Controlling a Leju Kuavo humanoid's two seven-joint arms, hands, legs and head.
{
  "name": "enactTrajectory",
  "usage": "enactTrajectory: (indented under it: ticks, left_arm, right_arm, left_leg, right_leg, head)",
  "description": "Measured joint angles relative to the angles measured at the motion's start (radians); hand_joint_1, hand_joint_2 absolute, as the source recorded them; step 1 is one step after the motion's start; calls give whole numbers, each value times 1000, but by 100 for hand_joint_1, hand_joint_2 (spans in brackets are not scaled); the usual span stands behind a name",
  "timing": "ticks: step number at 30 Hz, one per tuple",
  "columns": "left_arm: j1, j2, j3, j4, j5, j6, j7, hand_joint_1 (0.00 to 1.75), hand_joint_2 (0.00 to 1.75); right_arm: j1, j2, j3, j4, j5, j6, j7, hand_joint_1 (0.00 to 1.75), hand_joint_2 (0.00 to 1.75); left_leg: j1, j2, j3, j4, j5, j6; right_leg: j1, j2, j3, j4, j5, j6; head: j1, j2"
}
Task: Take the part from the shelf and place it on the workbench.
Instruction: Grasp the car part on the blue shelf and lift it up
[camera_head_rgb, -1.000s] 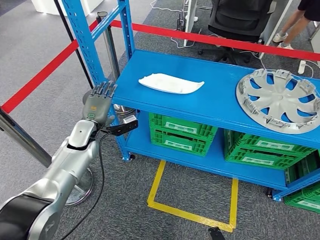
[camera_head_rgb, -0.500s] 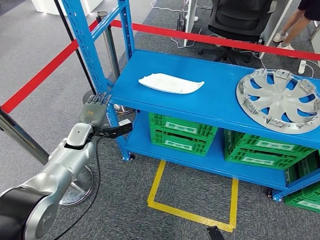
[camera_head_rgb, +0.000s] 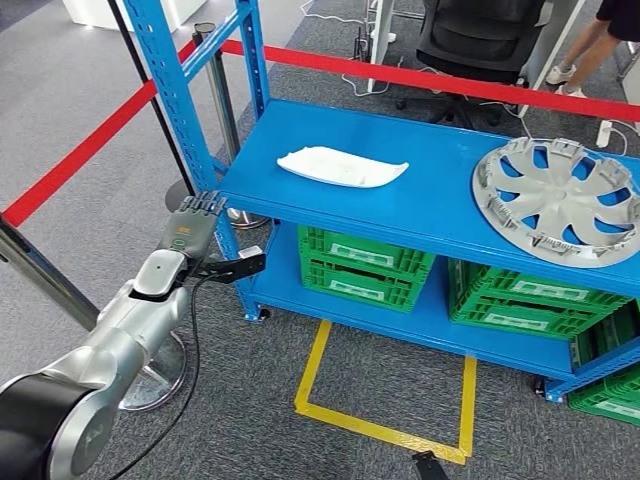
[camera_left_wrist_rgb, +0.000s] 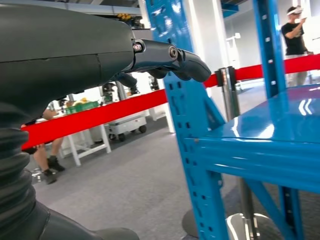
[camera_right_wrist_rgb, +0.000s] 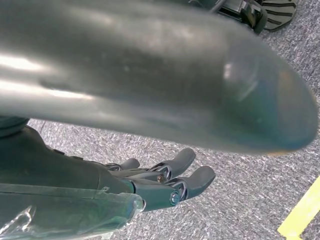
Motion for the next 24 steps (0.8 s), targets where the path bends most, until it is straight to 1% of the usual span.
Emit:
enactTrajectory:
  ticks: [8, 13, 15, 19, 24]
  left_arm:
    - [-8, -21, 0, 0, 7, 6, -40, 0, 175]
    - [-12, -54, -6, -5, 44, 15, -163, 0, 175]
    - [-16, -71, -17, -10, 48, 13, -190, 0, 175]
    - [-24, -93, -38, -20, 59, 3, -218, 0, 175]
    - [-31, -104, -55, -28, 62, -1, -224, 0, 175]
  right_arm:
    - [2, 0, 0, 1, -8, 0, 0, 0, 0]
    - [4, 0, 7, 2, -13, 1, 0, 0, 0]
    - [4, 0, 10, 2, -14, 2, -1, 0, 0]
    - [4, 0, 16, 2, -16, 3, -2, 0, 0]
    - [5, 0, 18, 3, -16, 3, -2, 0, 0]
  left_leg:
    - [0, 0, 0, 0, 0, 0]
    - [0, 0, 0, 0, 0, 0]
    - [0, 0, 0, 0, 0, 0]
    - [-1, 0, 0, 0, 0, 0]
    - [-1, 0, 0, 0, 1, -1]
  right_leg:
    - [0, 0, -1, 0, 0, 0]
    - [0, 0, 0, 0, 0, 0]
    - [0, 0, 0, 0, 0, 0]
    - [-1, 0, -1, 0, 0, 0]
    - [0, 0, -1, 1, 1, 0]
  head:
    - [0, 0]
    - [0, 0]
    - [0, 0]
    - [0, 0]
    - [0, 0]
